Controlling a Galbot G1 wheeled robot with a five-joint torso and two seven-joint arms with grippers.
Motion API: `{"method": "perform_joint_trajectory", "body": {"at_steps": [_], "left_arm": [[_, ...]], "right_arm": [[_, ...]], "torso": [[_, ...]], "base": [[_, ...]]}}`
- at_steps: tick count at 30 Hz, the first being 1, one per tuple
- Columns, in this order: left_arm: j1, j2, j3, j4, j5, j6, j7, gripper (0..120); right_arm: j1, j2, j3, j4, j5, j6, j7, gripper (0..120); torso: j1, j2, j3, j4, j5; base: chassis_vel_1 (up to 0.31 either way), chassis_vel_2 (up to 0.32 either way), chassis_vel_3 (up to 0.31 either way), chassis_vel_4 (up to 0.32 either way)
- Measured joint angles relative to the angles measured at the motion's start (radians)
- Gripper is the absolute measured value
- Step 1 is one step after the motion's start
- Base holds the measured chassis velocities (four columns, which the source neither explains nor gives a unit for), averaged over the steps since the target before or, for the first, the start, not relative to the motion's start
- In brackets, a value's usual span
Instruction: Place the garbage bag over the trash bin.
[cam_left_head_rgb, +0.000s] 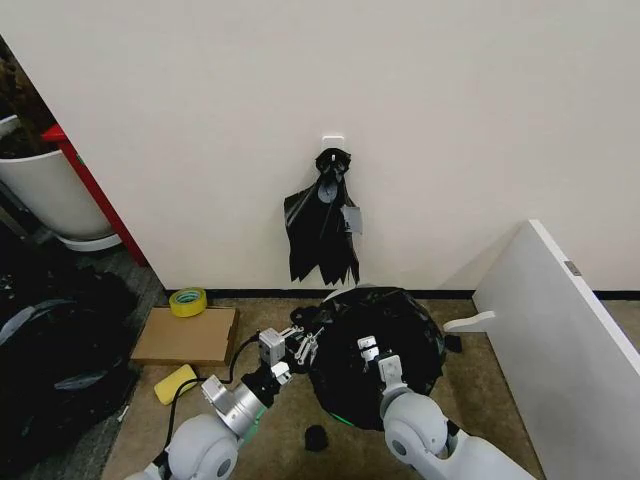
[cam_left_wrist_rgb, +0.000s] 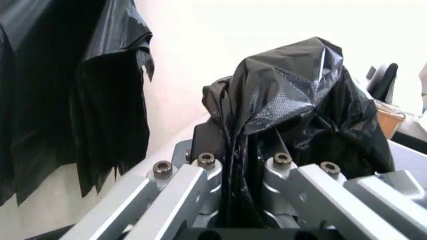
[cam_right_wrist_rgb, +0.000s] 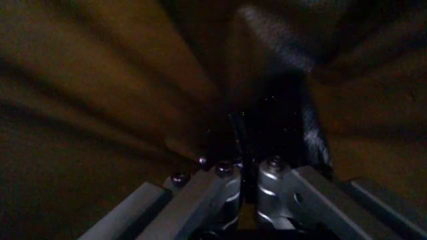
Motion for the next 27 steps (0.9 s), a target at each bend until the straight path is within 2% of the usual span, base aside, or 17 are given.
{"method": "perform_joint_trajectory", "body": {"at_steps": [8,11,13,15,18,20,21,22,25,27], "left_arm": [[-0.002,0.0,0.002,0.0,-0.004,-0.011,0.014,5],[-0.005,-0.002,0.003,0.012,-0.006,-0.018,0.019,5],[-0.013,-0.012,0.0,0.032,-0.026,-0.017,0.018,5],[-0.015,-0.015,-0.002,0.036,-0.033,-0.013,0.018,5],[-0.036,-0.028,-0.015,0.063,-0.096,0.017,-0.015,5],[-0.053,-0.04,-0.024,0.079,-0.146,0.038,-0.047,5],[-0.064,-0.05,-0.031,0.089,-0.177,0.051,-0.063,5],[-0.064,-0.05,-0.031,0.089,-0.177,0.051,-0.063,5],[-0.077,-0.089,-0.056,0.117,-0.253,0.094,-0.098,5],[-0.077,-0.115,-0.067,0.127,-0.326,0.135,-0.121,5]], "right_arm": [[0.004,0.001,-0.001,-0.031,-0.076,0.006,0.005,0],[0.0,-0.002,0.012,-0.017,-0.087,0.072,-0.028,0],[-0.012,-0.012,0.028,0.004,-0.116,0.169,-0.077,7],[-0.016,-0.017,0.029,0.009,-0.129,0.193,-0.09,10],[-0.053,-0.055,0.032,0.035,-0.225,0.335,-0.195,22],[-0.084,-0.08,0.031,0.045,-0.279,0.46,-0.301,30],[-0.11,-0.086,0.035,0.047,-0.31,0.555,-0.388,36],[-0.11,-0.086,0.035,0.047,-0.31,0.555,-0.388,36],[-0.181,-0.071,0.104,0.054,-0.338,0.782,-0.662,48],[-0.212,-0.056,0.146,0.071,-0.351,0.887,-0.741,58]], "torso": [[0.0,0.0,0.0,0.0,0.0],[0.0,0.0,0.0,0.0,0.0],[0.0,0.0,0.0,0.0,-0.0001],[0.0,0.0,0.0,0.0,-0.0001],[0.0,0.0,0.0,0.0,-0.0001],[0.0,0.0,0.0,0.0,0.0],[0.0,0.0,0.0,0.0,0.0],[0.0,0.0,0.0,0.0,0.0],[0.0,0.0,0.0,-0.0001,0.0],[0.0,0.0,0.0,0.0001,0.0]], "base": [[0.0,0.0,0.0,0.0],[0.0,0.0,0.0,0.0],[0.0,0.0,0.0,0.0],[0.0,0.0,0.0,0.0],[0.0,0.0,0.0,0.0],[0.0,0.0,0.0,0.0],[0.0,0.0,0.0,0.0],[0.0,0.0,0.0,0.0],[0.0,0.0,0.0,0.0],[0.0,0.0,0.0,0.0]]}}
